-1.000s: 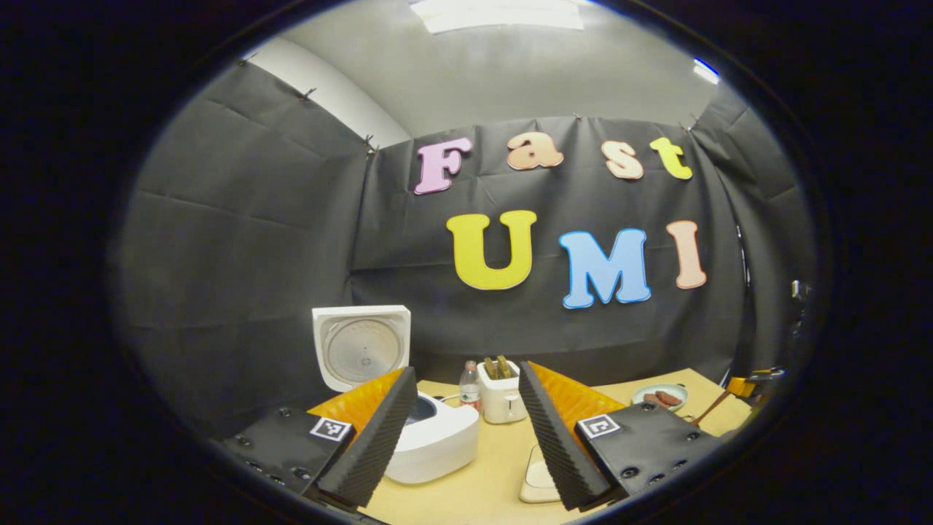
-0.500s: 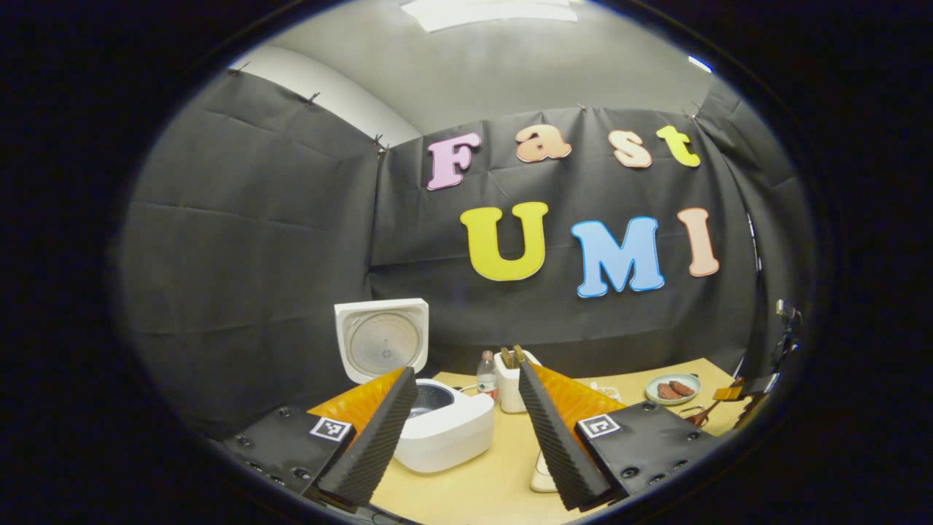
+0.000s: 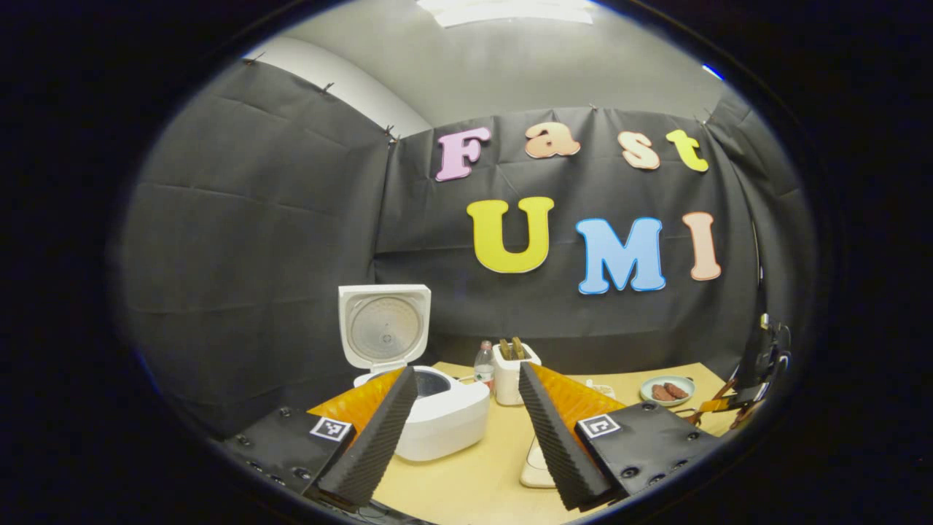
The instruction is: Close the left gripper, press the button to open the rice cooker; take a wooden spoon from the chopstick holder with the right hand, scoop a spoonful of rice and pour it into the rice cooker, then put the wooden spoon back into the chopstick holder.
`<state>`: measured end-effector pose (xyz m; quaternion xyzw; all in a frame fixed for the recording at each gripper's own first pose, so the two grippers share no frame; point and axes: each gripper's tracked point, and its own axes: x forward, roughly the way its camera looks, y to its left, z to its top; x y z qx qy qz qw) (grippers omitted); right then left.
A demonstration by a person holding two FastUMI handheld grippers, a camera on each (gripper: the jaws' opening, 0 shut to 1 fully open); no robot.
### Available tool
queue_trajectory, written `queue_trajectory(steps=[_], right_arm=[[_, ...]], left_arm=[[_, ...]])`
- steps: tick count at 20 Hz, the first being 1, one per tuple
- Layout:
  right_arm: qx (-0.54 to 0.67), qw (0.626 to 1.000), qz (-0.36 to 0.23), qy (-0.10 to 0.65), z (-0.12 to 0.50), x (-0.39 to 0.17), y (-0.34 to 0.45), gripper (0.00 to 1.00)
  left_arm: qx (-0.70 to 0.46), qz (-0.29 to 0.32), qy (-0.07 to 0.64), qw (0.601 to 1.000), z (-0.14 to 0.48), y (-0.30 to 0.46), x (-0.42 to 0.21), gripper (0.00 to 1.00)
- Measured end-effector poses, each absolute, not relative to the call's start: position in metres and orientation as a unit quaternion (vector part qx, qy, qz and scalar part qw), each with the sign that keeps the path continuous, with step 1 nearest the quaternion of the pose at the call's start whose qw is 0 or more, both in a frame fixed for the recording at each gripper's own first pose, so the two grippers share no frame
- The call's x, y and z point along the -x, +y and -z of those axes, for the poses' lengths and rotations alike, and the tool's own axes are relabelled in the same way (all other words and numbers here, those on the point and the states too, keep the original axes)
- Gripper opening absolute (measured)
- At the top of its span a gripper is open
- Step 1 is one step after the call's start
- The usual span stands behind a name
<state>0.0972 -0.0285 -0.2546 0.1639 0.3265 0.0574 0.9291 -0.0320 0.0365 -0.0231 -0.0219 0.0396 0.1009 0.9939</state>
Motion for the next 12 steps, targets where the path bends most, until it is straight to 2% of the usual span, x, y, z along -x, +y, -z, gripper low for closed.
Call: queue_trajectory(steps=[5,9,11,12], right_arm=[[-0.139,0.943,-0.040,0.300,0.219,-0.093,-0.026,0.11],[-0.137,0.951,-0.020,0.276,0.189,-0.087,-0.016,0.11],[-0.139,0.954,-0.008,0.265,0.177,-0.084,-0.008,0.10],[-0.138,0.956,-0.004,0.258,0.172,-0.083,-0.003,0.11]], left_arm=[[0.035,-0.061,0.036,0.997,0.033,0.040,0.007,0.97],[0.046,-0.021,0.027,0.998,0.029,0.050,-0.019,0.99],[0.041,-0.003,0.023,0.999,0.028,0.060,-0.027,0.95],[0.034,0.003,0.023,0.999,0.028,0.065,-0.031,0.99]])
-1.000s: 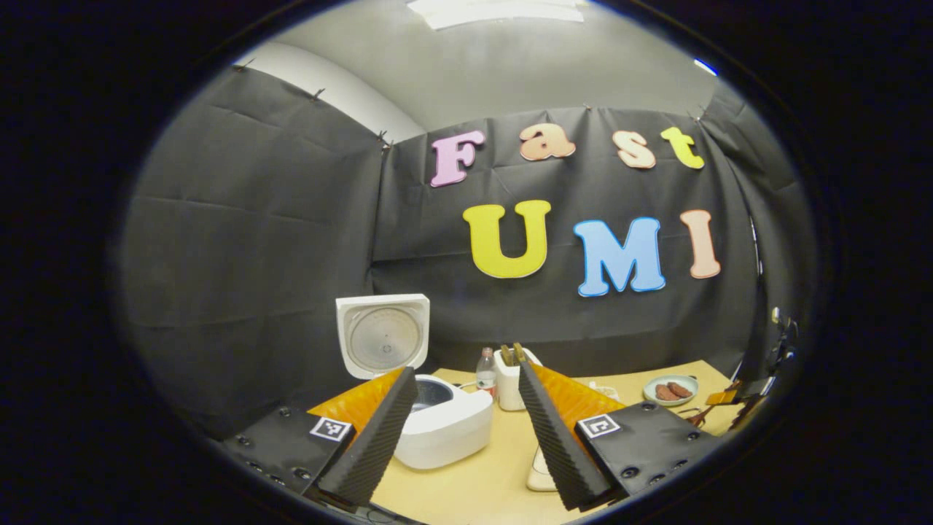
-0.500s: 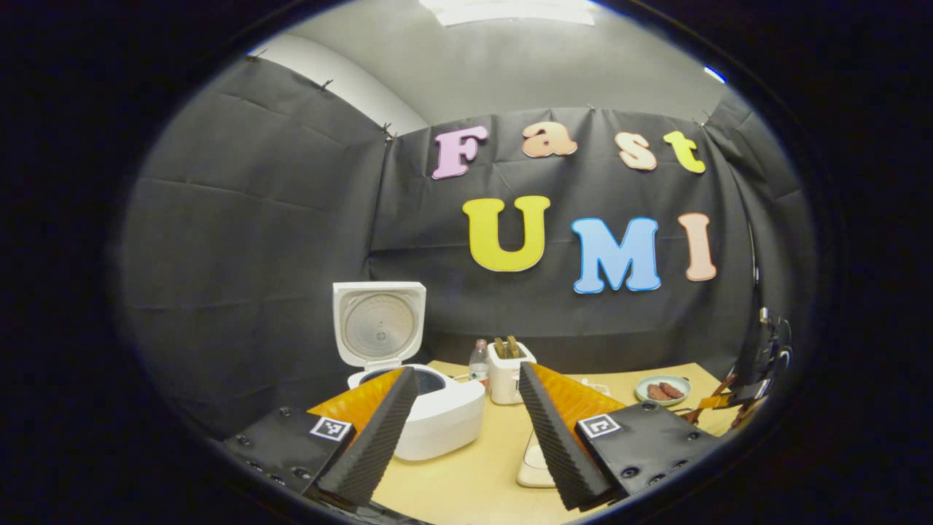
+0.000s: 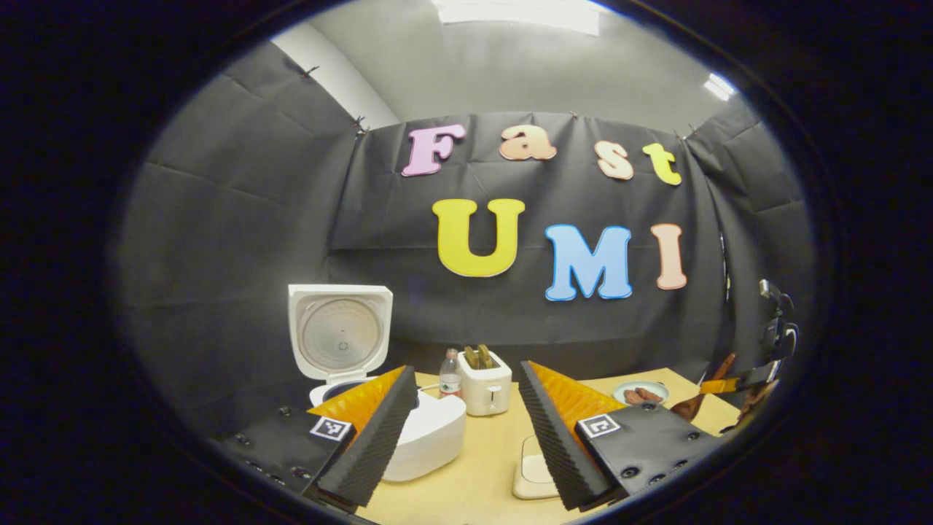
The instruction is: Close the left gripper, press the button to open the rice cooker; take a wooden spoon from the chopstick holder with the right hand, scoop a spoonful of rice and pour it into the rice cooker, then put the wooden spoon back into the chopstick holder.
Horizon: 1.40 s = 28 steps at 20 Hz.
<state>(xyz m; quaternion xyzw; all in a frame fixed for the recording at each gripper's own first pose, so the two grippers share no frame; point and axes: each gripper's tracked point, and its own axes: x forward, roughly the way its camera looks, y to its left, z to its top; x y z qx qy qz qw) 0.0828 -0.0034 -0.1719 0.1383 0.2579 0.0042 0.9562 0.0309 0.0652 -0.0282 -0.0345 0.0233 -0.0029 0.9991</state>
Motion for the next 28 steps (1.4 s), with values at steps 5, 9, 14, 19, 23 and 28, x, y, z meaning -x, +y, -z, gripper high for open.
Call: queue_trajectory(steps=[5,9,14,19,23,28], right_arm=[[-0.169,0.954,-0.007,0.246,0.155,-0.080,0.035,0.10],[-0.177,0.955,-0.024,0.236,0.146,-0.082,0.071,0.10],[-0.175,0.951,-0.058,0.248,0.161,-0.080,0.120,0.10],[-0.153,0.948,-0.077,0.268,0.191,-0.074,0.158,0.10],[-0.116,0.953,-0.070,0.271,0.216,-0.075,0.171,0.10],[-0.047,0.958,-0.070,0.273,0.242,-0.070,0.179,0.10]], left_arm=[[0.029,0.020,0.022,0.999,0.030,0.095,-0.044,0.97],[0.022,0.021,0.015,0.999,0.032,0.120,-0.045,0.97],[0.025,0.015,0.023,0.999,0.042,0.149,-0.037,0.97],[0.022,0.001,0.037,0.999,0.055,0.180,-0.027,0.99],[0.019,-0.010,0.044,0.999,0.059,0.203,-0.020,0.97],[0.019,-0.013,0.048,0.999,0.063,0.217,-0.017,0.97]])
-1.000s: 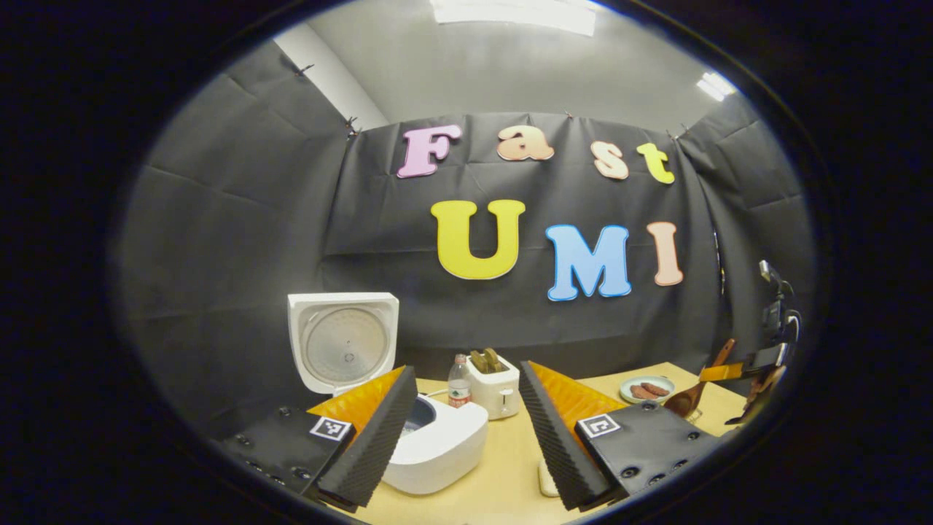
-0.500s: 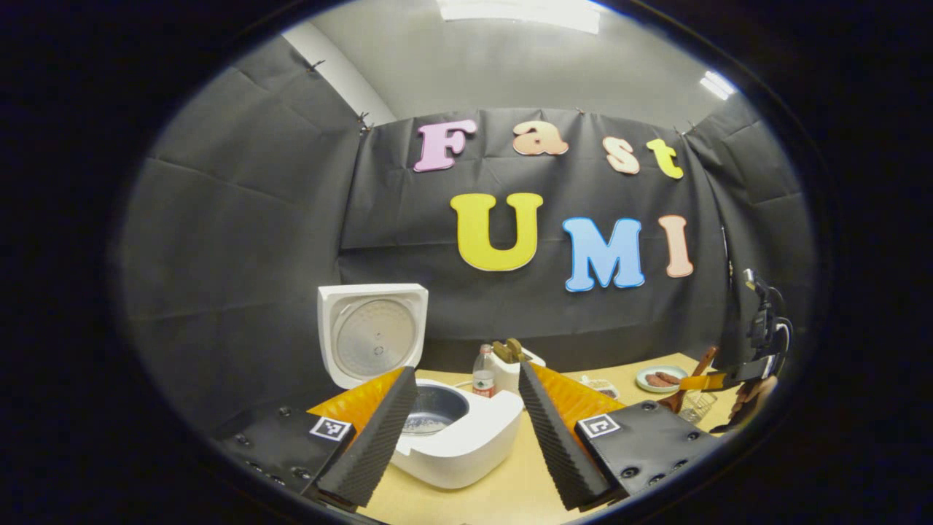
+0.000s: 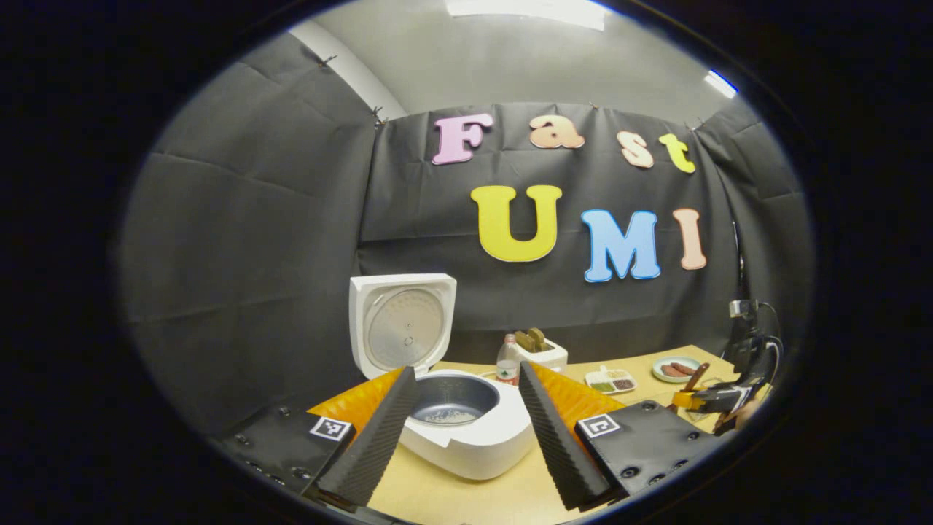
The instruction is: Close the left gripper, press the button to open the rice cooker; take a wooden spoon from the chopstick holder with the right hand, scoop a spoonful of rice and pour it into the rice cooker, then put the wooden spoon back into the chopstick holder.
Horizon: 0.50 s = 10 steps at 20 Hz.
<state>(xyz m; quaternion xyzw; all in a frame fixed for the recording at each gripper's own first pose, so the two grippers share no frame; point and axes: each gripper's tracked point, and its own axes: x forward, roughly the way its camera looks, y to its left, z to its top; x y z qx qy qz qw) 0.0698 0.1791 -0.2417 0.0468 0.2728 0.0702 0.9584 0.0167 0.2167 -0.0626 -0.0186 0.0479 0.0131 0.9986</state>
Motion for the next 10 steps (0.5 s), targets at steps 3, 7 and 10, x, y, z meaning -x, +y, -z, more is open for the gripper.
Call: queue_trajectory(steps=[3,7,10], right_arm=[[-0.037,0.958,-0.081,0.271,0.245,-0.065,0.196,0.10],[-0.054,0.951,-0.110,0.283,0.248,-0.050,0.221,0.11],[-0.086,0.943,-0.123,0.296,0.249,-0.047,0.232,0.10]], left_arm=[[0.017,-0.013,0.048,0.999,0.065,0.220,-0.015,0.97],[0.025,-0.011,0.050,0.998,0.067,0.219,-0.015,0.97],[0.024,-0.008,0.051,0.998,0.068,0.217,-0.013,0.97]])
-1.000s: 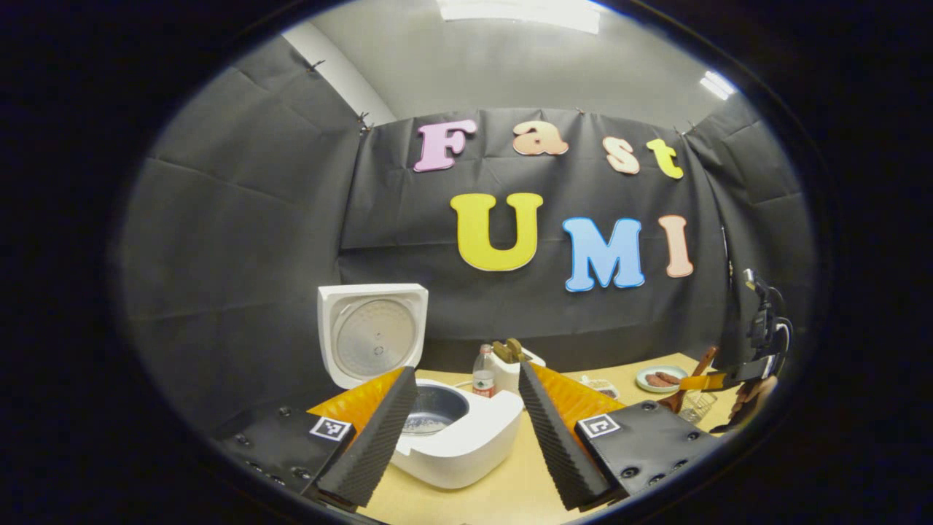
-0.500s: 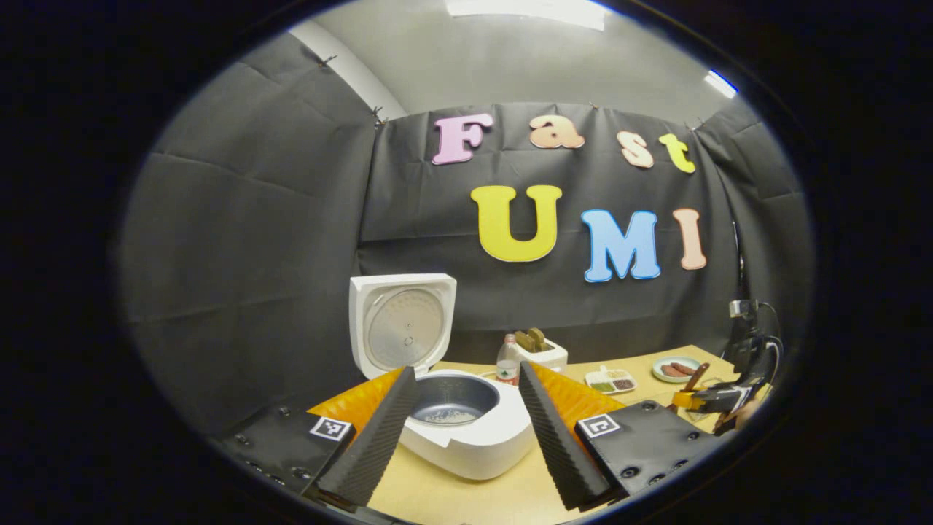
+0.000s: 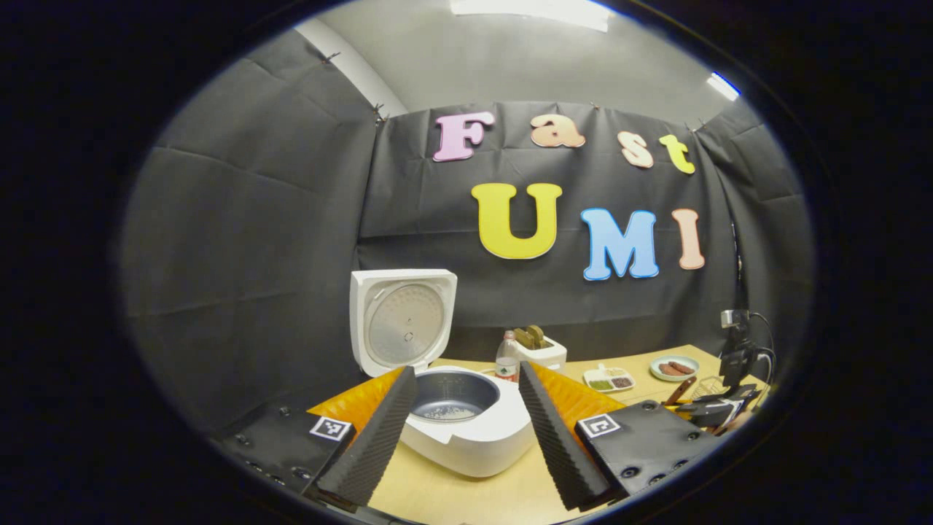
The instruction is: Close the left gripper, press the button to open the rice cooker; take a wooden spoon from the chopstick holder with the right hand, scoop a spoonful of rice and pour it into the rice cooker, then put the wooden spoon back into the chopstick holder.
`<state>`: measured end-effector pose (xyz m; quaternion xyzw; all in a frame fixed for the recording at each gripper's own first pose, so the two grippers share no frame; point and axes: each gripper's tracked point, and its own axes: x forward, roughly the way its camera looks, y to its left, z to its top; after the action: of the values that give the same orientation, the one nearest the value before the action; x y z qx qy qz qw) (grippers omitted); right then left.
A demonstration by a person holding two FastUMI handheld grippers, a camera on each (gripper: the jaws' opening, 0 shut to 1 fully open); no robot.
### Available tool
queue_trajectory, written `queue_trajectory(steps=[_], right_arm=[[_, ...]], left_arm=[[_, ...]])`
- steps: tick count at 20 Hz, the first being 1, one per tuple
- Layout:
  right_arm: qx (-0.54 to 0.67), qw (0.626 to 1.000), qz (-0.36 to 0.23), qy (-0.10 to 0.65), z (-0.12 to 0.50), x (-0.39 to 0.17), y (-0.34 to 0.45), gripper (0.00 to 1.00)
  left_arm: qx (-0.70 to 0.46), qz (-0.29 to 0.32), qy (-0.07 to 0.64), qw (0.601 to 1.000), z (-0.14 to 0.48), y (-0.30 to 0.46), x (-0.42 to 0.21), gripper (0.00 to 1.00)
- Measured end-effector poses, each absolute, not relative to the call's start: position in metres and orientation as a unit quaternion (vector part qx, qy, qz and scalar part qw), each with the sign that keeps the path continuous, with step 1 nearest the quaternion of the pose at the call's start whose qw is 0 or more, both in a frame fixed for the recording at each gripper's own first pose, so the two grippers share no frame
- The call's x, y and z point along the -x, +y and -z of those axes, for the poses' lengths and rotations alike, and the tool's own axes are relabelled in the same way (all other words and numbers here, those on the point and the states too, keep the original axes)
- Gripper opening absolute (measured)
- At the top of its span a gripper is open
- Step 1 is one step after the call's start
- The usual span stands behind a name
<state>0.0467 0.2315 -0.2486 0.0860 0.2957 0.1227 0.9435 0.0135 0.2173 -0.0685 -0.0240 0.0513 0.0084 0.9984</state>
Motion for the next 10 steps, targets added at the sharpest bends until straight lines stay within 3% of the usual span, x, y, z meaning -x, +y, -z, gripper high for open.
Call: queue_trajectory(steps=[10], right_arm=[[-0.358,0.859,-0.070,0.360,0.260,-0.058,0.202,0.10]], left_arm=[[0.011,-0.026,0.052,0.998,0.060,0.226,-0.012,0.95]])
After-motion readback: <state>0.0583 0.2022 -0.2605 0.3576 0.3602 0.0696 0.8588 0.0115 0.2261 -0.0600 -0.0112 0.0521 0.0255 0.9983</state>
